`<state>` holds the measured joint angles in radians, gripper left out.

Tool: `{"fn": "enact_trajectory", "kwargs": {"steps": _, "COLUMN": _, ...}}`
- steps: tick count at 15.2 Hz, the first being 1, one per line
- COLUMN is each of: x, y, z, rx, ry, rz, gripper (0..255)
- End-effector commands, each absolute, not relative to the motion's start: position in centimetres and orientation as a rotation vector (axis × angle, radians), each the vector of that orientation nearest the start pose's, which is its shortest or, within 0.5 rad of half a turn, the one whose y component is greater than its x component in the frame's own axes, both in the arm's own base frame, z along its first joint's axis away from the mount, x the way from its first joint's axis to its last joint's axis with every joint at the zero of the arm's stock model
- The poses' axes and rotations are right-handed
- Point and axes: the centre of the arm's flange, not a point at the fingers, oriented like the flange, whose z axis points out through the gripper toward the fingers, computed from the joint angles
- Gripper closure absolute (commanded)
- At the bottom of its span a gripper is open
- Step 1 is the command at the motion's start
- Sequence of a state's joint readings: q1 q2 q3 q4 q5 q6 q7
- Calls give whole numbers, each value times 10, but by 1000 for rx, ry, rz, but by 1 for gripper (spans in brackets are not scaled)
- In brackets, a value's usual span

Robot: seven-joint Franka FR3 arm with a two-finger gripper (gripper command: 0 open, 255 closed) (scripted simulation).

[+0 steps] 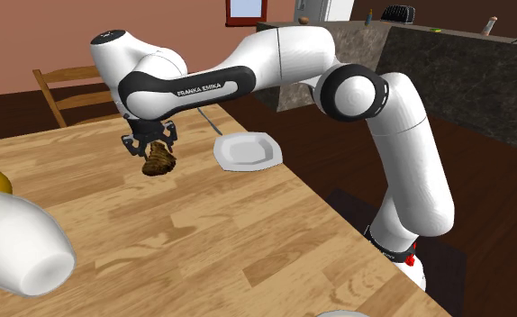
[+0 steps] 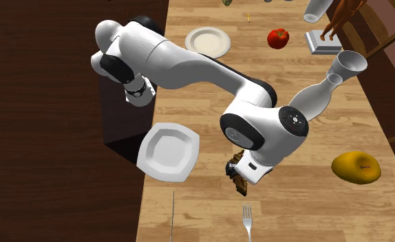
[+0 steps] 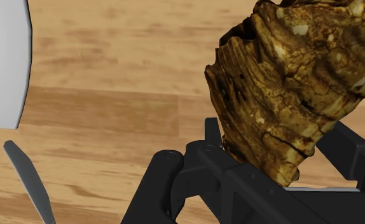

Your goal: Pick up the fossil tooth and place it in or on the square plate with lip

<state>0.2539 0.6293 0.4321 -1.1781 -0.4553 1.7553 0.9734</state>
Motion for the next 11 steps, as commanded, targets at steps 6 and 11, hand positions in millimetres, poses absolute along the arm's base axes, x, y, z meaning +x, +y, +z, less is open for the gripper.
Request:
{"fn": "enact_trajectory", "kwargs": {"steps": 6, "x": 633, "y": 359, "z": 462, "rx": -3239, "ry": 451, "rz": -233, "gripper": 255}}
{"fn": "enact_trajectory", "kwargs": {"steps": 11, "x": 633, "y": 359, "z": 488, "rx": -3239, "ry": 451, "rz": -233, "gripper": 255}}
